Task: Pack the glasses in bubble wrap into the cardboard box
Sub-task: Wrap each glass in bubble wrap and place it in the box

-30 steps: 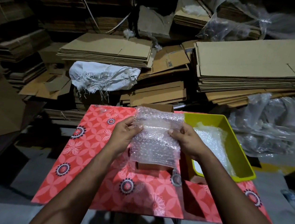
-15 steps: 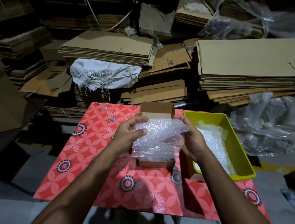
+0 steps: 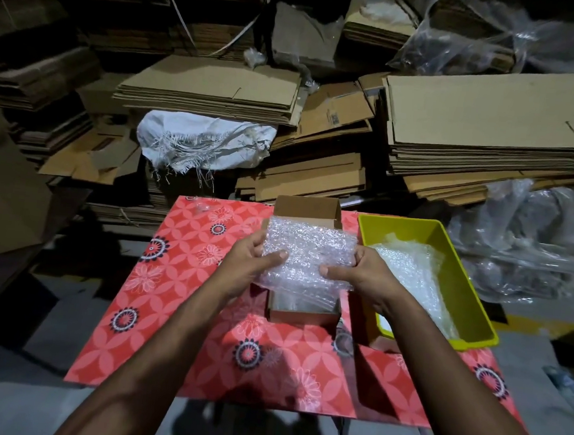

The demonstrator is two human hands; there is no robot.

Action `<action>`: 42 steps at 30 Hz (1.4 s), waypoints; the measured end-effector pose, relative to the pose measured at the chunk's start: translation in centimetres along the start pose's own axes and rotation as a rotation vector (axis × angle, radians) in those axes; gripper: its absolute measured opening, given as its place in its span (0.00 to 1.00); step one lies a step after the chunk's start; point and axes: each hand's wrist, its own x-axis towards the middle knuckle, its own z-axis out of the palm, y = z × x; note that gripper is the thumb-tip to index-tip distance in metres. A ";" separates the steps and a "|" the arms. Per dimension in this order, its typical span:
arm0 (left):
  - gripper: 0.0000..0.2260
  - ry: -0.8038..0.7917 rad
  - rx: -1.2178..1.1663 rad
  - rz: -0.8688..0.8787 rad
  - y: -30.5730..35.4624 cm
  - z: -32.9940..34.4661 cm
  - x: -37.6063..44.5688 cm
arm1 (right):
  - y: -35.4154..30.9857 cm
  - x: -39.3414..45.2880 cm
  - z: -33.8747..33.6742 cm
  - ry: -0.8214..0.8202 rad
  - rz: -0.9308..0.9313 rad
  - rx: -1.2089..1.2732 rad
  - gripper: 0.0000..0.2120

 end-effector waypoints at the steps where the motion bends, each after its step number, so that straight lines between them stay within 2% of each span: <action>1: 0.31 -0.014 0.022 -0.007 -0.2 0.0 0.0 | 0.1 0.2 0.0 0.010 -0.015 0.012 0.40; 4: 0.20 -0.023 0.001 0.041 -0.9 -0.2 0.1 | -0.6 -0.5 0.2 -0.040 -0.018 0.051 0.18; 6: 0.18 -0.017 -0.006 0.069 -1.1 -0.3 0.4 | -1.1 -1.0 0.5 -0.133 0.032 0.084 0.12; 7: 0.17 -0.022 -0.006 0.082 -0.9 -0.2 0.3 | -1.0 -1.0 0.5 -0.153 0.025 0.102 0.12; 11: 0.10 0.029 -0.069 0.079 -1.1 -0.3 1.0 | -0.3 0.2 0.2 -0.041 -0.043 0.255 0.14; 13: 0.11 0.053 -0.127 0.059 -1.0 -0.4 1.2 | -0.4 0.3 0.1 -0.047 -0.047 0.328 0.30; 14: 0.12 0.058 -0.159 0.053 -1.0 -0.4 1.2 | -0.5 0.2 0.2 -0.051 -0.049 0.347 0.32; 16: 0.13 0.054 -0.234 0.065 -0.8 -0.2 1.0 | -0.5 0.1 0.2 -0.068 -0.049 0.423 0.30; 19: 0.16 0.053 -0.387 0.063 -1.0 0.0 1.1 | -1.0 -0.3 0.1 -0.151 -0.052 0.572 0.18; 21: 0.16 0.054 -0.410 0.059 -1.2 -0.1 1.0 | -1.4 -0.6 0.0 -0.172 -0.041 0.606 0.22; 23: 0.08 0.058 -0.278 0.077 -1.3 -0.3 0.8 | -1.7 -0.7 0.3 -0.150 -0.039 0.511 0.20; 24: 0.03 0.048 -0.193 0.100 -1.3 -0.3 0.6 | -1.6 -0.7 0.5 -0.124 -0.053 0.418 0.14; 25: 0.04 0.039 -0.115 0.116 -1.6 -0.4 0.5 | -1.5 -0.7 0.6 -0.094 -0.077 0.311 0.08; 26: 0.08 0.030 -0.065 0.117 -1.8 -0.6 0.6 | -1.4 -0.7 0.7 -0.046 -0.101 0.226 0.06; 30: 0.21 -0.068 0.034 0.072 -2.5 -1.4 0.6 | -0.7 -0.2 0.7 0.093 -0.182 0.040 0.22; 33: 0.20 -0.160 0.152 0.057 -1.9 -1.0 0.4 | -1.0 0.3 0.8 0.086 -0.210 -0.013 0.23; 35: 0.17 -0.191 0.164 0.044 -1.6 -0.3 0.4 | -1.4 0.6 1.1 0.039 -0.231 -0.034 0.20; 38: 0.12 -0.137 0.143 0.043 -1.6 0.4 0.4 | -1.7 0.6 1.9 0.060 -0.257 -0.014 0.18; 40: 0.10 -0.071 0.039 0.043 -2.0 0.9 0.1 | -1.4 0.5 2.4 0.088 -0.222 0.041 0.21; 42: 0.10 -0.009 -0.072 0.021 -2.4 1.4 -0.2 | -0.9 0.3 2.7 0.085 -0.153 0.040 0.18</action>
